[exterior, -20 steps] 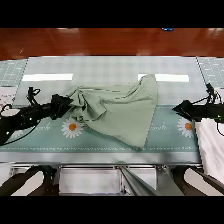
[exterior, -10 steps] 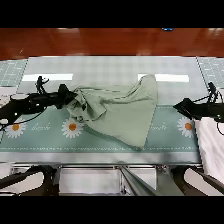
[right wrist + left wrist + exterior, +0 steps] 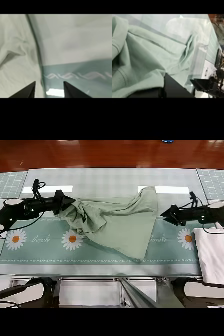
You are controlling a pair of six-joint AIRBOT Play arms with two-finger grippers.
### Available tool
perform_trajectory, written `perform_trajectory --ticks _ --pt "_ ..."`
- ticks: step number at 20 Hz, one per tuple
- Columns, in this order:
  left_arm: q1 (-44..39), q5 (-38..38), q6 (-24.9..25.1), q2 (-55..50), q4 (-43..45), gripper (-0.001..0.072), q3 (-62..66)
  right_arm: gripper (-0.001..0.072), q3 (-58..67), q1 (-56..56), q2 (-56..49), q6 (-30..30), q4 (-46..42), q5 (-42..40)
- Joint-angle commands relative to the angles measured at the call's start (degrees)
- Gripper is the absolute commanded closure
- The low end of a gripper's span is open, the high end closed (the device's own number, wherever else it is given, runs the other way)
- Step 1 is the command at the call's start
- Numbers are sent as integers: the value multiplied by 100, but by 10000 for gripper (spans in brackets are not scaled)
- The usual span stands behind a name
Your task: Fold the shirts.
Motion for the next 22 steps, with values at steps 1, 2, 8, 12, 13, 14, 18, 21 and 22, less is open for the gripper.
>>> perform_trajectory --ticks 1,2,8,12,13,14,18,21,22 --pt "11 -61 11 -4 0 691 26 304 651 621 -688 76 42 101" --pt "11 -63 11 -4 0 690 24 304 852 743 -855 175 -17 103" --pt "17 -61 9 -2 -4 691 28 656 1797 1283 -1392 247 -79 232" --pt "317 -415 9 44 -4 691 466 689 2463 1246 -1117 238 -273 748" --pt "409 -527 7 83 -4 691 660 689 2632 1228 -957 367 -407 817" --pt "496 -636 -20 142 -7 691 911 689 2855 1211 -752 487 -562 879" --pt "761 -975 -365 516 -24 691 2382 689 4273 1176 203 981 -1287 1047" --pt "957 -1189 -660 883 -20 691 3869 689 5528 1182 1010 1113 -1617 1117" --pt "1045 -1250 -684 1010 -17 691 4339 689 5855 1182 1290 1113 -1700 1134"
